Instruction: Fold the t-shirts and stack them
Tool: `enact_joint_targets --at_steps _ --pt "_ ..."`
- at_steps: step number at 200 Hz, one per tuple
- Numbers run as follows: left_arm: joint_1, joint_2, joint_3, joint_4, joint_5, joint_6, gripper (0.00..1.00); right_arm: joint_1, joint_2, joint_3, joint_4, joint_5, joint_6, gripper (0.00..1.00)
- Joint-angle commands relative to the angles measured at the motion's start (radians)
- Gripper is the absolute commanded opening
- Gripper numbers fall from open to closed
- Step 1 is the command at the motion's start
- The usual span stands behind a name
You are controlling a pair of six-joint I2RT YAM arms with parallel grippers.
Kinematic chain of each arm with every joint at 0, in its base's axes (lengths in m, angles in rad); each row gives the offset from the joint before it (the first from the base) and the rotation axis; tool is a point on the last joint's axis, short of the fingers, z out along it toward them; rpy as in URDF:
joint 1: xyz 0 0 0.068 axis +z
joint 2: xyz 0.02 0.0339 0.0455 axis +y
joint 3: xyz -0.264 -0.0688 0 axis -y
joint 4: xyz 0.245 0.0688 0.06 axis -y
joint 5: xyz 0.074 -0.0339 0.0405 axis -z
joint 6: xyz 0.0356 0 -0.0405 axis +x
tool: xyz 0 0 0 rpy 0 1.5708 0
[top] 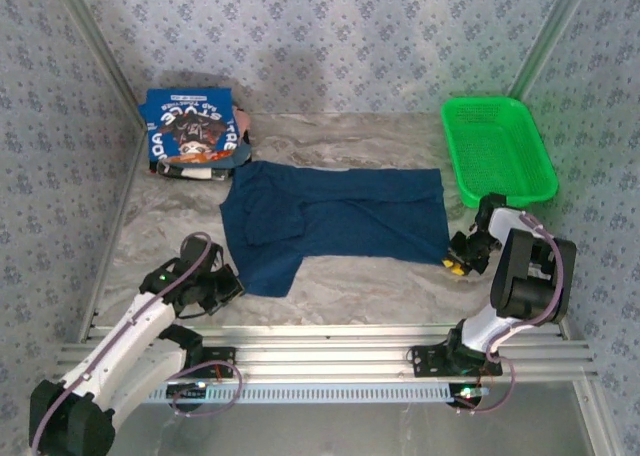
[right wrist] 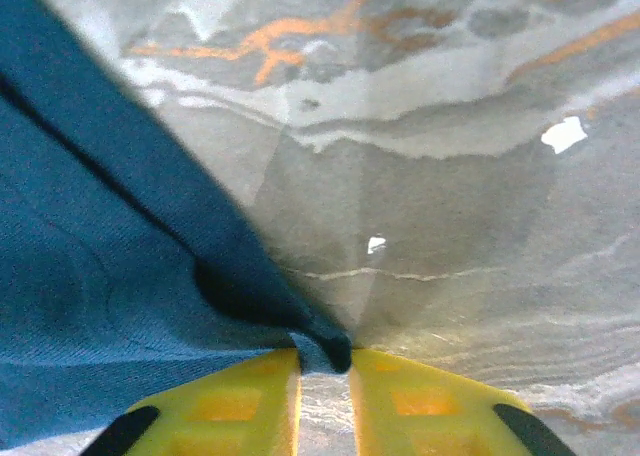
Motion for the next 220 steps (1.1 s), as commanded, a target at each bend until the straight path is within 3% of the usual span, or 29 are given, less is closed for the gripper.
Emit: enact_joint_targets --at_steps 1,43,145,220 --pt "0.017 -0.022 0.002 -0.05 0.003 0.019 0.0 0.002 0.054 0.029 0.128 0.002 0.003 0.16" --pt "0.039 -0.035 0.024 -0.056 0.015 0.031 0.0 -0.006 0.068 0.093 0.111 -0.013 -0.035 0.0" --pt "0.052 -0.051 0.186 -0.131 0.019 0.029 0.0 0.008 -0.159 -0.011 -0.094 -0.068 0.031 0.0" --pt "0.093 0.074 0.353 -0.089 0.051 0.095 0.0 0.032 -0.181 0.133 -0.168 -0.07 0.041 0.0"
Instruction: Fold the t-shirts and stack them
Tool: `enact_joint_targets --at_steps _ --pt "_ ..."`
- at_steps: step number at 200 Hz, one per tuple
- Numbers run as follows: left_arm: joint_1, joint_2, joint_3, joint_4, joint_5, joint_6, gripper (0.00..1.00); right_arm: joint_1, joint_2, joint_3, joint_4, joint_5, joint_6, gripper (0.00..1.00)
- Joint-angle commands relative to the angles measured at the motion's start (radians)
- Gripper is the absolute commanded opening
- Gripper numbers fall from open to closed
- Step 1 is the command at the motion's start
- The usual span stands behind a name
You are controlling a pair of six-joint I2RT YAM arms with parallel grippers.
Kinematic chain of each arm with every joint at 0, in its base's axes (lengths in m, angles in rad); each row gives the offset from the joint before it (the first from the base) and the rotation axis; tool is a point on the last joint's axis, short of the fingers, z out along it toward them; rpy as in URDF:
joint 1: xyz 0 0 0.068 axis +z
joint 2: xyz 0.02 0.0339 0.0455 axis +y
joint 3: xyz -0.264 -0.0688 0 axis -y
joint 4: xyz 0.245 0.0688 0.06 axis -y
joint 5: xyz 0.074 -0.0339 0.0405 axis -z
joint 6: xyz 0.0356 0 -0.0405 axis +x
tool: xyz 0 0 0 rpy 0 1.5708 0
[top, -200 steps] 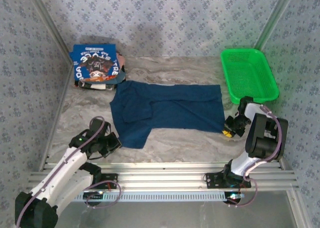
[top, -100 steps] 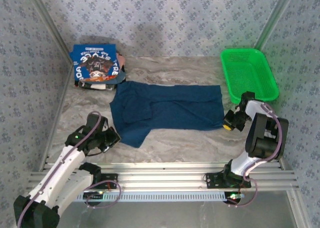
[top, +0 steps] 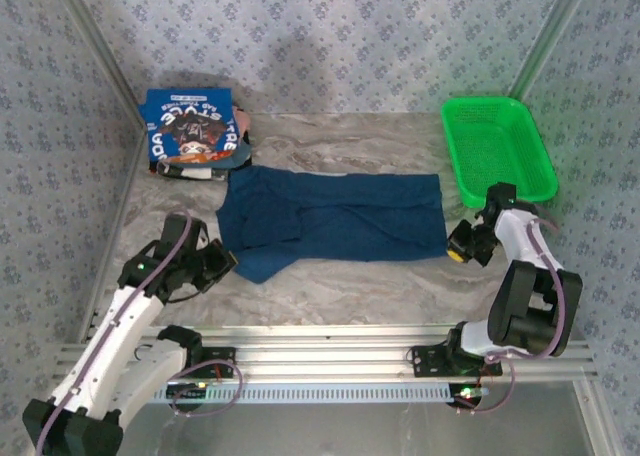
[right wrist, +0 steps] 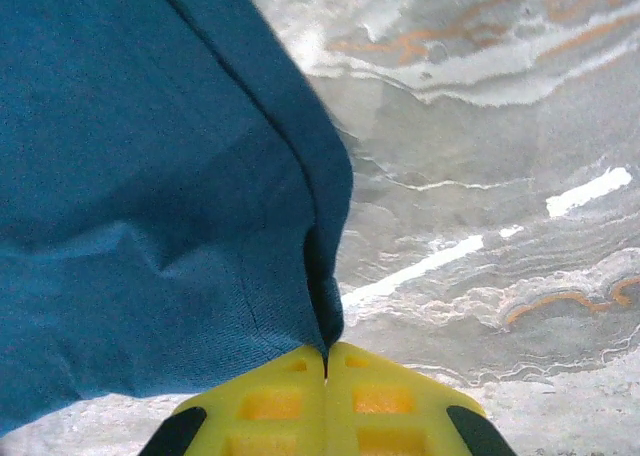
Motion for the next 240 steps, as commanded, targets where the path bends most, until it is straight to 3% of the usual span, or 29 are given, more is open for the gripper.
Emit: enact_joint_targets --at_steps 1,73,151,240 --pt "0.013 0.045 0.068 0.017 0.03 0.043 0.0 0.018 0.011 0.056 -0.046 -0.013 0.01 0.0" --pt "0.05 0.24 0.178 0.126 0.103 0.12 0.0 0.057 0.125 0.2 -0.021 -0.002 0.0 0.0" --pt "0.145 0.453 0.339 0.148 0.146 0.252 0.0 0.077 0.313 0.41 -0.024 0.031 -0.041 0.0" --pt "0.187 0.636 0.527 0.155 0.18 0.356 0.0 0.084 0.447 0.534 -0.046 0.064 -0.091 0.0"
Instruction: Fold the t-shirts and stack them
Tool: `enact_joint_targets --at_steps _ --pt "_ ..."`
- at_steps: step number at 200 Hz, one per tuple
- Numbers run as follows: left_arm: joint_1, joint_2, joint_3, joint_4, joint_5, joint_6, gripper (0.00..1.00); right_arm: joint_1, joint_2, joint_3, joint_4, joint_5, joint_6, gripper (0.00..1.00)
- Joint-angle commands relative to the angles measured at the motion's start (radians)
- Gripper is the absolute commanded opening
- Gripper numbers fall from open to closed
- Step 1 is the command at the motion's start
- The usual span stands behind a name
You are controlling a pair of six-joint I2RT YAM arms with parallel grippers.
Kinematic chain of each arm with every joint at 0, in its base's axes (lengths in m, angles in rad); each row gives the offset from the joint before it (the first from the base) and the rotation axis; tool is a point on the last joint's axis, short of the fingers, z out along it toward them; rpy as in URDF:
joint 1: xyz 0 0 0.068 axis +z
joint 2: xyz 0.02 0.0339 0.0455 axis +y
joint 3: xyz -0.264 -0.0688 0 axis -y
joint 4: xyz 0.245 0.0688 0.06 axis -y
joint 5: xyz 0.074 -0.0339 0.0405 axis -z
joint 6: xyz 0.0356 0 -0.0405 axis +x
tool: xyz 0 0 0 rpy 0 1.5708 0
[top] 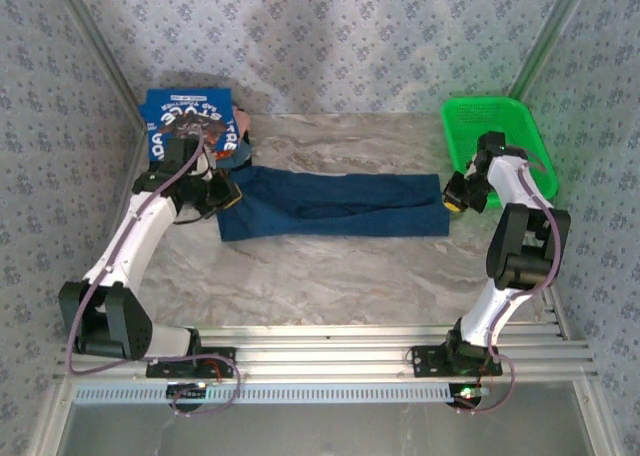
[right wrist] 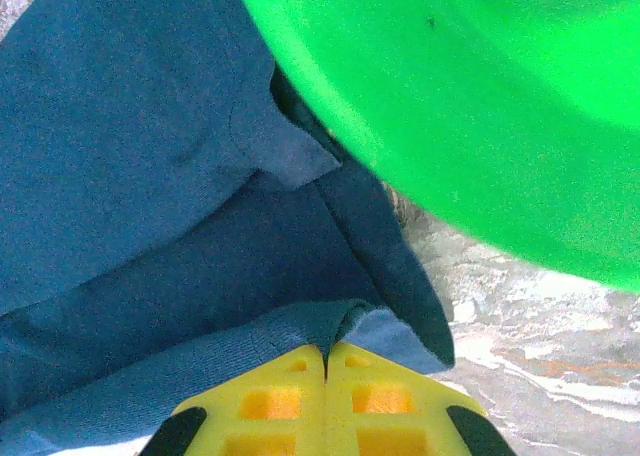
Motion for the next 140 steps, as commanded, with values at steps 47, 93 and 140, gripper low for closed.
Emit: enact_joint_targets --at_steps 47,93,140 --pt "0.011 0.154 0.143 0.033 0.034 0.09 0.0 0.02 0.093 0.08 -0.038 0.065 -0.051 0.0" --pt "0.011 0.262 0.255 0.007 0.024 0.144 0.0 0.034 0.135 0.112 -0.032 0.095 -0.051 0.0" --pt "0.011 0.348 0.316 0.007 0.012 0.165 0.0 0.053 0.202 0.186 -0.048 0.133 -0.067 0.0"
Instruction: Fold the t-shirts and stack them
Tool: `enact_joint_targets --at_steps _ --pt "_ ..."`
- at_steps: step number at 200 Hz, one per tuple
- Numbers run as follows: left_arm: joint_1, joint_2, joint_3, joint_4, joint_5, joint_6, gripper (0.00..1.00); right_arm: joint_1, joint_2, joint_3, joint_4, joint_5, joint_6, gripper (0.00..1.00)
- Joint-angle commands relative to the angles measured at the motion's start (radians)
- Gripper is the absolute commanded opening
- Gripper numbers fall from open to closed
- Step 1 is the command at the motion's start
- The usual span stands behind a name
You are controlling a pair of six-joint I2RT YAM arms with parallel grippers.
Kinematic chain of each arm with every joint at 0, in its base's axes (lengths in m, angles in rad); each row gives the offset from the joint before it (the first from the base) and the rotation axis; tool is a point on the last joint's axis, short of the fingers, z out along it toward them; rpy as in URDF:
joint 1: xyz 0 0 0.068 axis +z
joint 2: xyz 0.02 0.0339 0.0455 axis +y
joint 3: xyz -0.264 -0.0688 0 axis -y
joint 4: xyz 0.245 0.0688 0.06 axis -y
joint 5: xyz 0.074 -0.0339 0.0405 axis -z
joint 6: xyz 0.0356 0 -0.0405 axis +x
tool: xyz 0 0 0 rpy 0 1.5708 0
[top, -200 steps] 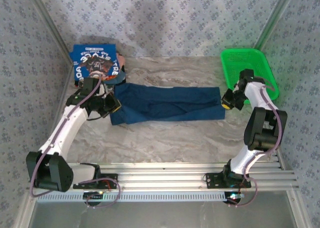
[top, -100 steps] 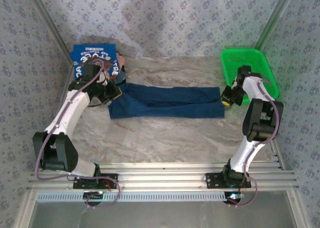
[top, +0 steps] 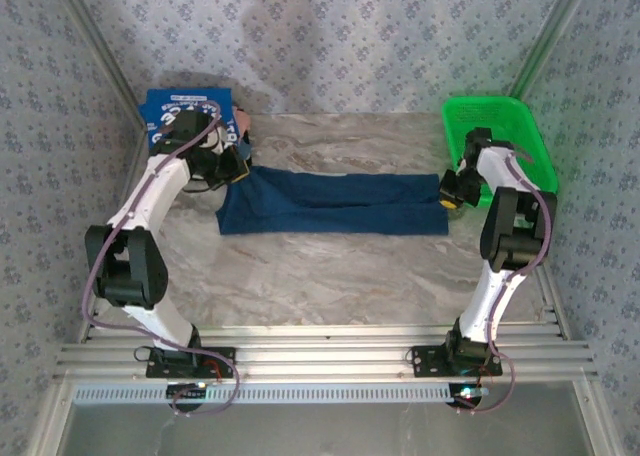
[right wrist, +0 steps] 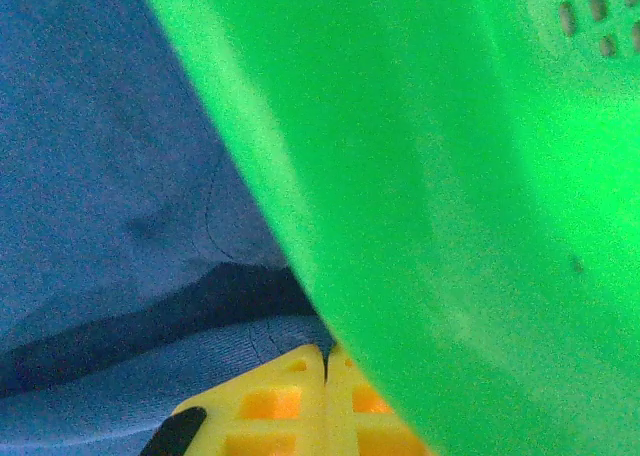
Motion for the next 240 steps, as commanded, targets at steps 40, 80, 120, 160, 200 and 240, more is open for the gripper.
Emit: enact_joint_targets --at_steps 40,80,120,160,200,240 --pt "0.005 0.089 0.082 0.003 -0.023 0.043 0.0 0.016 0.108 0.123 -0.053 0.063 -0.038 0.0" --pt "0.005 0.142 0.124 0.005 -0.028 0.048 0.0 0.025 0.151 0.169 -0.061 0.082 -0.041 0.01" --pt "0.005 0.175 0.16 0.011 -0.039 0.048 0.0 0.028 0.172 0.189 -0.068 0.089 -0.041 0.01" --pt "0.006 0.198 0.192 0.022 -0.044 0.04 0.0 0.027 0.173 0.193 -0.077 0.092 -0.039 0.01" --pt "0.013 0.212 0.199 0.022 -0.042 0.031 0.0 0.028 0.18 0.198 -0.075 0.096 -0.039 0.02" --pt "0.015 0.244 0.204 0.023 -0.058 0.029 0.0 0.028 0.184 0.203 -0.068 0.112 -0.028 0.1"
